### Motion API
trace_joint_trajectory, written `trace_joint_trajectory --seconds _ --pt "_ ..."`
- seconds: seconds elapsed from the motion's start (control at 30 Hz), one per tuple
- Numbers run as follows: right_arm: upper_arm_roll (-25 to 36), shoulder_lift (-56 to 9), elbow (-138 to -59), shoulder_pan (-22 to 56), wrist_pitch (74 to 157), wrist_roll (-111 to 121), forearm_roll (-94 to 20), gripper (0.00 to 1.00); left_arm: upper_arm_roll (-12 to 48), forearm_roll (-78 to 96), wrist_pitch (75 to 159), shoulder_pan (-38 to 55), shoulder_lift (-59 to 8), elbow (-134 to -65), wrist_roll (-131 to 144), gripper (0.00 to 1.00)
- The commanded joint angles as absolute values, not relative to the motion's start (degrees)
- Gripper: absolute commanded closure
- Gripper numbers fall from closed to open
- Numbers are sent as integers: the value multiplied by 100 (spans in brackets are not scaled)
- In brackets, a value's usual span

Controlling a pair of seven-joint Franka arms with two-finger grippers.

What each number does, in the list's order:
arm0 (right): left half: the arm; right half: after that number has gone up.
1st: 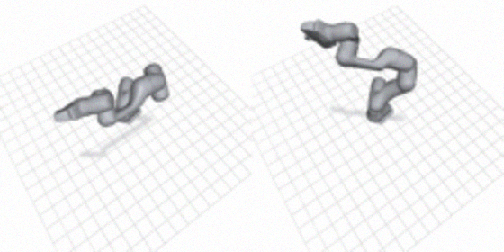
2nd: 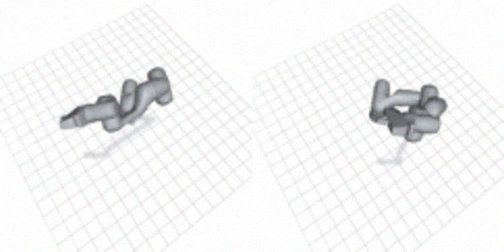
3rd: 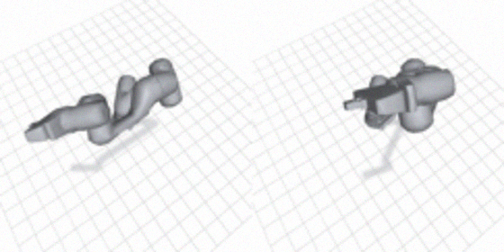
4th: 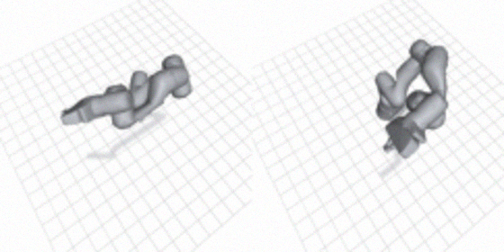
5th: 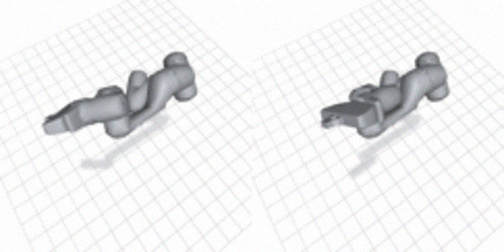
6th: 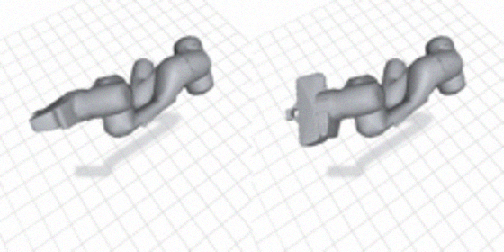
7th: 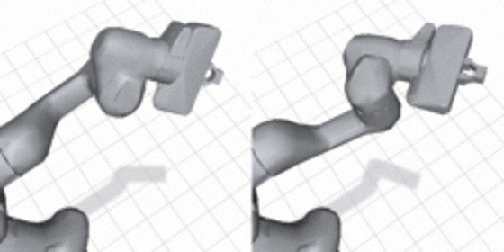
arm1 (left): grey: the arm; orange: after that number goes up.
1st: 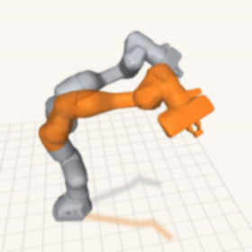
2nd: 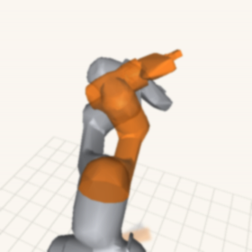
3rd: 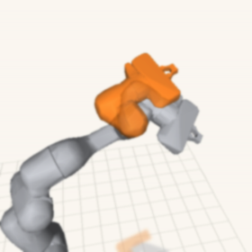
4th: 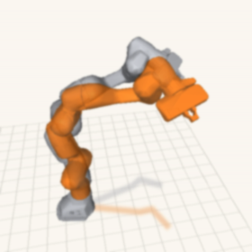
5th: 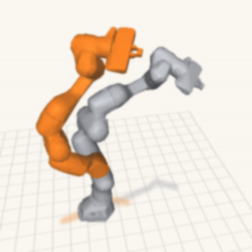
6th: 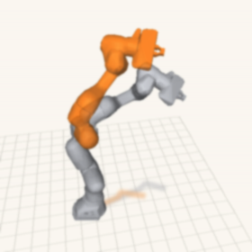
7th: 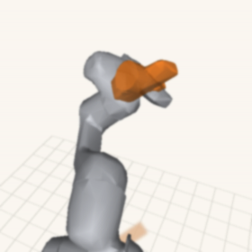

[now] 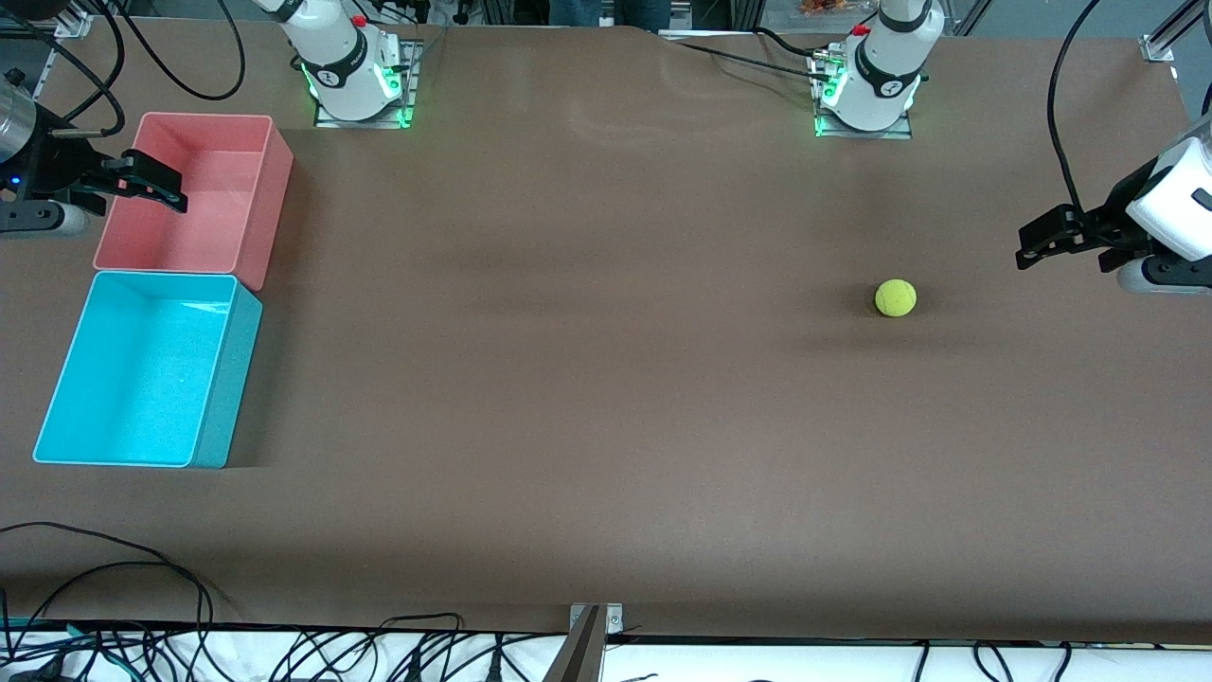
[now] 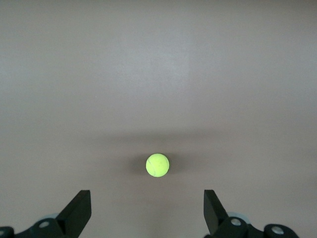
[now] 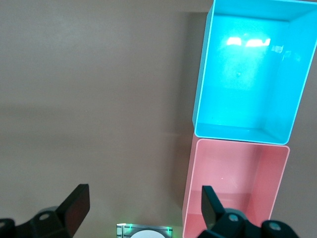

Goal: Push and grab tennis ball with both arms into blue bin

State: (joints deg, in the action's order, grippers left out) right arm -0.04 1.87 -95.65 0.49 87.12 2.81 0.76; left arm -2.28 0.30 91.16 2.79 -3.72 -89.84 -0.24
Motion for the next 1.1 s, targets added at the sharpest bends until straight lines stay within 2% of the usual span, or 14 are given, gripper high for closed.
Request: trace_joint_trajectory --seconds 0.0,1.07 --pt "-53 237 -9510 79 8613 237 70 0 -229 53 9114 264 -466 -8842 -18 0" --pt "-62 229 -9510 79 8613 246 70 0 -237 97 9114 246 -563 -8842 0 0"
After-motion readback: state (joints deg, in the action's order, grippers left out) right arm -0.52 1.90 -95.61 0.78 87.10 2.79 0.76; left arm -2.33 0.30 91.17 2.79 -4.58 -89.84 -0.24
